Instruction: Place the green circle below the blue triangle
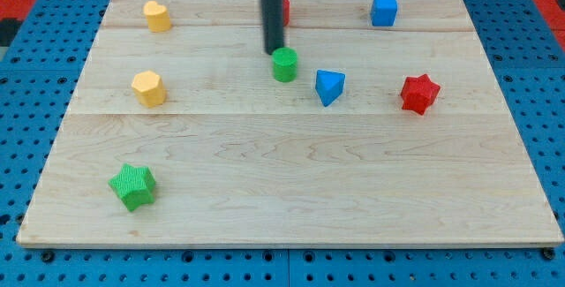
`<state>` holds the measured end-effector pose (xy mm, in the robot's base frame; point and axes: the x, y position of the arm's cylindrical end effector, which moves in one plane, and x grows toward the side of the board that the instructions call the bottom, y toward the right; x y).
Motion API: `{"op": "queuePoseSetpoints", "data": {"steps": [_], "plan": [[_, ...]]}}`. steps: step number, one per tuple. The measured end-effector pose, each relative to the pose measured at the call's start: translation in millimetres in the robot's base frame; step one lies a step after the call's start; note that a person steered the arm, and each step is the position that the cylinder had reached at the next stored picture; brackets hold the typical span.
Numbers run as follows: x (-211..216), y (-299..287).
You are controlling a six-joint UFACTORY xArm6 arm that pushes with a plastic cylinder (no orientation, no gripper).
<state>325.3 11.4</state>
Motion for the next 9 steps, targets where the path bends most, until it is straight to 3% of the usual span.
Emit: {"op": "queuePoseSetpoints", "data": {"steps": [2, 3, 4, 5, 6, 9], "plan": [[109.4, -25.0], [83.9, -22.0], [78.2, 18.8], [134.7, 26.2], [183.4, -12.1], [180.0, -0.3]]}}
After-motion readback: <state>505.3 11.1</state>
